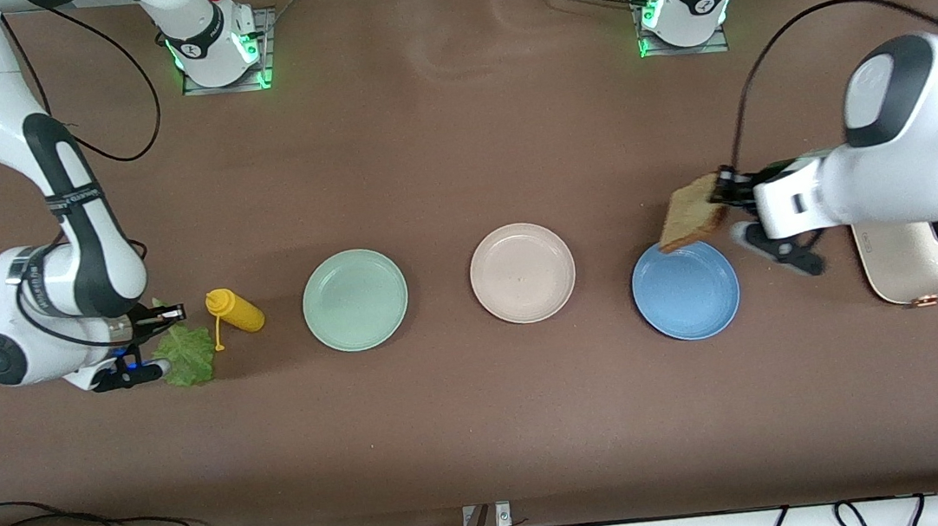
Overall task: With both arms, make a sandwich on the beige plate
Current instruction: 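Lower the bread onto the beige plate while the right gripper lifts lettuce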
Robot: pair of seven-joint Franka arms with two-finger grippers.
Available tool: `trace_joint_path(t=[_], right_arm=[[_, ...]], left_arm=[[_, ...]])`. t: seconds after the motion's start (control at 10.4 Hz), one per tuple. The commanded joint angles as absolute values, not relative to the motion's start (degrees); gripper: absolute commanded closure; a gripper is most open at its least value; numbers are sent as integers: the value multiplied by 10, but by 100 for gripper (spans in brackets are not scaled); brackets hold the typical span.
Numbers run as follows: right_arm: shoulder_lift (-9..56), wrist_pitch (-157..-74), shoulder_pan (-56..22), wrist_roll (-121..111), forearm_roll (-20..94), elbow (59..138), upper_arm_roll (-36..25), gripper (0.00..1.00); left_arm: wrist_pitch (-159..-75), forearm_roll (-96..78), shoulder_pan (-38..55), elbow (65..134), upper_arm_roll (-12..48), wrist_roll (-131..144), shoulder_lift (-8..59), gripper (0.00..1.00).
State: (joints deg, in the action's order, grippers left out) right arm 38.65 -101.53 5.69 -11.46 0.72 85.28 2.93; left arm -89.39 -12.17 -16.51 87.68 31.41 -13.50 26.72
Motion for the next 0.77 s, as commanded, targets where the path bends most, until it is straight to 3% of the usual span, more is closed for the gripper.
trace_joint_path(t=[0.0,0.48,0.67], right_arm=[[352,-933,62,-155,11,802,27,100],[259,-898,41,-105,16,795,45,100],[243,-897,39,-10,17,795,101,100]], left_arm=[[-917,-211,-150,858,313,-128,343,100],[-1072,-322,-77,858,312,-135,440,100],[-1103,-320,-72,861,311,-149,464,100]])
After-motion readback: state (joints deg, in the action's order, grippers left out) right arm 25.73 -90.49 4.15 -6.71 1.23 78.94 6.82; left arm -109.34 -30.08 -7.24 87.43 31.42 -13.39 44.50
